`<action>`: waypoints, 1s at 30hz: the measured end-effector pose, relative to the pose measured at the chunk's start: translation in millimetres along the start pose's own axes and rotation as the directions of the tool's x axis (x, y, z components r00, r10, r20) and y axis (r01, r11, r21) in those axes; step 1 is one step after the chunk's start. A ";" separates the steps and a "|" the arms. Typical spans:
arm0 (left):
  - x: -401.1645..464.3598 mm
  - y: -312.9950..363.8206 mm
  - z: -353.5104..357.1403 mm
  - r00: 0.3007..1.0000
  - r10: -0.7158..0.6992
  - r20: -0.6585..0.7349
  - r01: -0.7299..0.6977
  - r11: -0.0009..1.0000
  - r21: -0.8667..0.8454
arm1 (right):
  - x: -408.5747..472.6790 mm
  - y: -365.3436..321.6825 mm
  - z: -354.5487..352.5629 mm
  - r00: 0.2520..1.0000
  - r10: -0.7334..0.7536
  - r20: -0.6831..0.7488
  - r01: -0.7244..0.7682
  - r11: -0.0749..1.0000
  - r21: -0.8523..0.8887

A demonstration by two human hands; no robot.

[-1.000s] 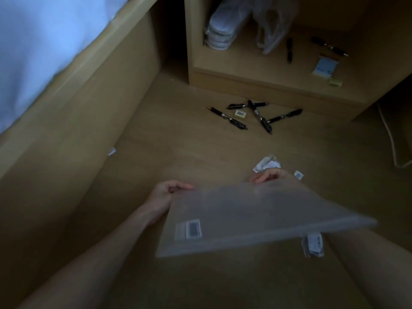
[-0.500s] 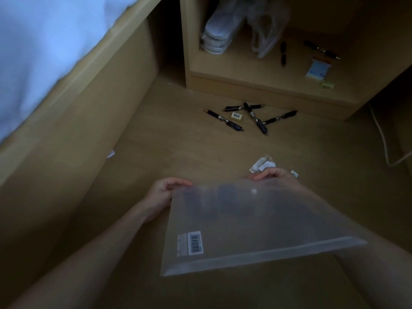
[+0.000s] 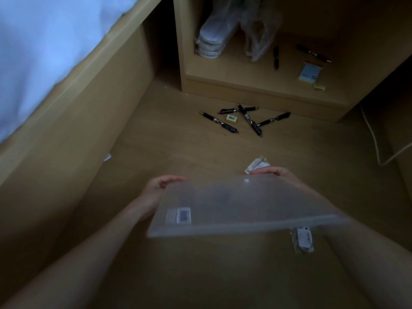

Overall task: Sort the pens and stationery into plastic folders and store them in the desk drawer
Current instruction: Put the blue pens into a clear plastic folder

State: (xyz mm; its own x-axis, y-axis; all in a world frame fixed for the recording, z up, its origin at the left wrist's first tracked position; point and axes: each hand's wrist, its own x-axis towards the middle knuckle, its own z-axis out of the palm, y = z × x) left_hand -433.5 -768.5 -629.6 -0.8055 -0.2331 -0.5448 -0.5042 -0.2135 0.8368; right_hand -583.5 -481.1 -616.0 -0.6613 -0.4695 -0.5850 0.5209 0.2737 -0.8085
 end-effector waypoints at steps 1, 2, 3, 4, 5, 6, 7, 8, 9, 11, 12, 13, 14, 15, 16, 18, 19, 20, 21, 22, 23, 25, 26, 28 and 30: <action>-1.8 -0.1 -1.0 1.000 -0.016 0.000 0.016 1.000 0.006 | -0.7 1.8 -1.6 1.000 -0.005 0.030 0.005 1.000 0.004; -4.0 -0.5 -1.3 1.000 -0.029 0.012 0.029 1.000 0.006 | 0.1 4.9 -3.2 0.998 -0.005 0.064 0.004 1.000 0.025; -5.6 -0.7 -1.2 0.999 -0.034 0.032 0.034 0.999 -0.003 | 1.0 6.8 -2.8 0.996 0.012 0.085 -0.017 0.998 0.059; -6.3 -1.3 -0.9 0.998 -0.030 0.049 0.031 1.000 -0.007 | 2.0 7.5 -1.5 0.997 0.027 0.078 -0.034 0.995 0.096; -5.8 -1.9 -1.4 0.998 -0.021 0.051 0.021 1.000 0.002 | 2.8 7.1 0.3 0.998 0.028 0.054 -0.034 0.992 0.122; -5.5 -1.9 -0.6 0.999 -0.016 0.046 0.015 1.000 0.018 | 4.1 6.8 1.6 1.000 0.021 0.023 -0.023 0.992 0.122; -5.4 -1.1 -0.1 0.999 -0.014 0.039 0.013 1.000 0.027 | 5.1 5.8 2.3 1.000 0.019 0.015 -0.021 0.993 0.115; -5.5 -0.3 -0.4 0.999 -0.015 0.030 0.014 0.999 0.030 | 5.3 4.8 2.2 1.000 0.016 0.025 -0.018 0.995 0.097; -6.1 1.5 0.2 1.000 -0.018 0.020 0.018 0.999 0.029 | 5.8 3.7 2.0 0.999 0.013 0.038 -0.017 0.996 0.086; -7.7 4.0 0.1 1.000 -0.023 0.009 0.022 0.999 0.035 | 5.4 2.8 1.3 0.999 0.006 0.040 -0.008 0.998 0.066; -9.2 5.8 0.3 1.000 -0.025 0.015 0.024 0.999 0.046 | 5.8 2.8 0.6 0.999 0.006 0.038 -0.008 0.998 0.058; -10.6 7.8 0.8 0.999 -0.025 0.021 0.024 0.998 0.058 | 5.3 2.3 0.7 0.999 0.007 0.039 -0.009 0.998 0.055; -10.9 9.2 1.5 1.000 -0.020 0.020 0.018 0.998 0.066 | 4.5 2.1 -0.3 0.999 0.003 0.042 -0.005 0.999 0.048; -10.2 10.5 2.5 1.000 -0.007 0.012 0.006 0.997 0.072 | 3.8 1.3 -1.9 0.999 -0.005 0.039 0.003 0.999 0.043; -8.6 13.3 4.7 1.000 0.021 0.004 -0.021 0.997 0.079 | 3.1 -1.0 -3.9 0.999 -0.019 0.037 0.018 0.999 0.036; -4.9 21.7 11.3 0.996 0.090 -0.004 -0.089 0.992 0.091 | 1.1 -9.0 -10.6 0.999 -0.049 0.017 0.048 0.998 0.036; -2.3 28.4 16.3 0.993 0.119 -0.005 -0.118 0.989 0.088 | -0.3 -15.5 -15.3 0.998 -0.065 0.004 0.065 0.997 0.043; 0.7 35.7 21.8 0.989 0.146 -0.006 -0.145 0.985 0.090 | -2.3 -23.4 -20.6 0.996 -0.084 -0.012 0.084 0.995 0.049; 3.4 44.7 26.4 0.985 0.172 -0.004 -0.171 0.981 0.092 | -4.9 -33.3 -25.7 0.995 -0.100 -0.025 0.101 0.993 0.056; 4.8 55.1 31.7 0.981 0.195 0.001 -0.195 0.976 0.098 | -8.5 -45.3 -30.2 0.992 -0.119 -0.043 0.121 0.991 0.057; 5.1 67.5 37.3 0.977 0.213 0.007 -0.213 0.972 0.096 | -12.9 -59.3 -34.8 0.988 -0.140 -0.069 0.143 0.988 0.050; 1.0 96.9 49.2 0.973 0.230 0.013 -0.231 0.970 0.078 | -27.0 -91.1 -44.1 0.976 -0.184 -0.113 0.188 0.982 0.026; -4.5 113.9 55.4 0.974 0.227 0.011 -0.227 0.972 0.065 | -37.9 -108.7 -47.8 0.973 -0.194 -0.125 0.198 0.980 0.019; -25.6 151.7 66.5 0.977 0.215 -0.003 -0.215 0.976 0.046 | -66.0 -144.5 -51.1 0.969 -0.194 -0.155 0.195 0.981 -0.009; -55.5 190.1 76.4 0.978 0.206 -0.013 -0.205 0.977 0.058 | -100.9 -183.3 -49.7 0.964 -0.191 -0.184 0.188 0.982 -0.034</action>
State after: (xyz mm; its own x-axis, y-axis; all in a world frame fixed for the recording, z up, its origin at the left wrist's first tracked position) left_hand -508.4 -723.6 -436.1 -0.8881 -0.2845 -0.3610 -0.3453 -0.1055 0.9325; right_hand -639.1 -442.2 -411.9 -0.8365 -0.3502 -0.4215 0.3687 0.2094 -0.9056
